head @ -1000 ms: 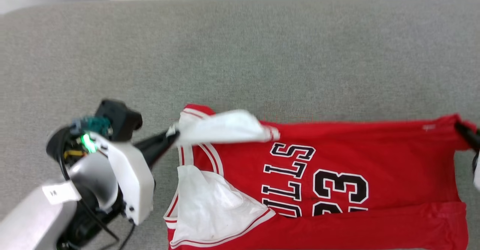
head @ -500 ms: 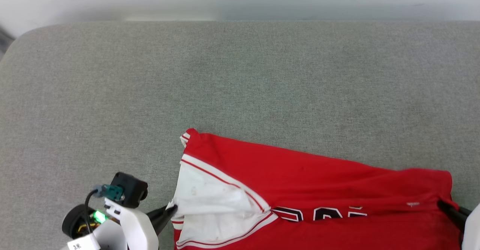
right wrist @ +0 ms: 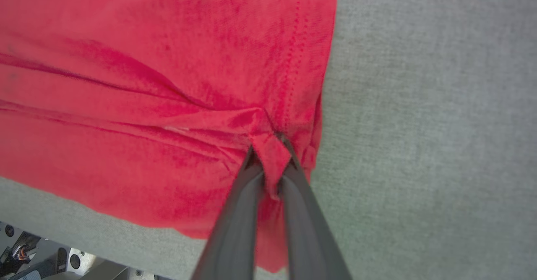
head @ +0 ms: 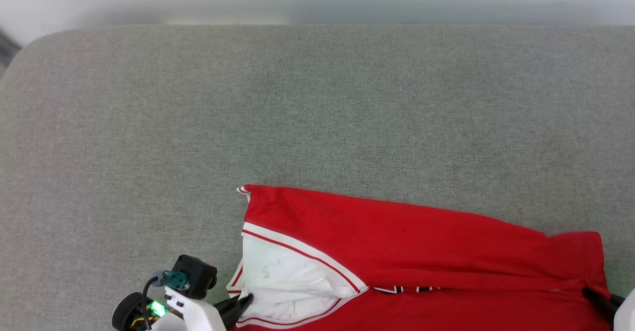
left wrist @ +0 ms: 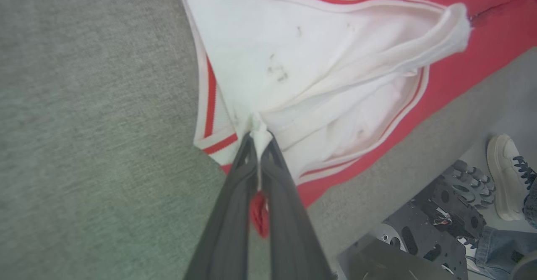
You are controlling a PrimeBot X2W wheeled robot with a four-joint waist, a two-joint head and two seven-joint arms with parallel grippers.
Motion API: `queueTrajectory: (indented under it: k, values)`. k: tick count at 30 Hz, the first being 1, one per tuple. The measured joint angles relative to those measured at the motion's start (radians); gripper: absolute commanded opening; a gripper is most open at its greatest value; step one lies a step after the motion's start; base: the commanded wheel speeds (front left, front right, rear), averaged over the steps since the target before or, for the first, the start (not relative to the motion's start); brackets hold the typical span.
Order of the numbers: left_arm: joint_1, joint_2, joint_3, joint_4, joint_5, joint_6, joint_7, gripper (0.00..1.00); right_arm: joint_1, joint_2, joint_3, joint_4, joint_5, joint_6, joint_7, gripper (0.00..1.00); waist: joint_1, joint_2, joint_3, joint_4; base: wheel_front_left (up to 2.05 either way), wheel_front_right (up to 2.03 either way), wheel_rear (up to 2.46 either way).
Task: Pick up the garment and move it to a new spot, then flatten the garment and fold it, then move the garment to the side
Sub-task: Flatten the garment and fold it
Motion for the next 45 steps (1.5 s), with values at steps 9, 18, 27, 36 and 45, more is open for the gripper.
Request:
queueTrajectory:
  k: [9, 18, 27, 36, 45]
  values:
    - [-0.015, -0.037, 0.025, 0.034, 0.022, -0.009, -0.128, 1.0, -0.022, 0.0, 0.005, -0.009, 0.054, 0.0, -0.025, 1.0, 0.0, 0.0, -0.053, -0.01, 0.0, 0.0, 0.0]
    - [-0.033, -0.061, 0.138, -0.019, 0.098, 0.06, -0.397, 1.0, -0.046, 0.06, -0.146, -0.136, 0.092, 0.0, 0.064, 1.0, 0.0, 0.0, -0.105, -0.034, 0.0, 0.0, 0.0]
    - [0.007, -0.151, 0.319, -0.106, 0.234, 0.205, -0.561, 1.0, -0.016, 0.264, -0.299, -0.167, -0.063, 0.0, 0.196, 1.0, 0.0, 0.0, -0.095, -0.034, 0.0, 0.0, 0.0]
    - [0.087, -0.322, 0.517, -0.161, 0.425, 0.14, -0.562, 1.0, -0.048, 0.414, -0.378, -0.048, -0.119, 0.0, 0.176, 1.0, 0.0, 0.0, -0.059, -0.017, 0.0, 0.0, 0.0]
    - [0.097, -0.414, 0.603, -0.142, 0.53, 0.024, -0.562, 1.0, -0.079, 0.407, -0.391, 0.095, -0.112, 0.0, 0.172, 1.0, 0.0, 0.0, -0.032, 0.01, 0.0, 0.0, 0.0]
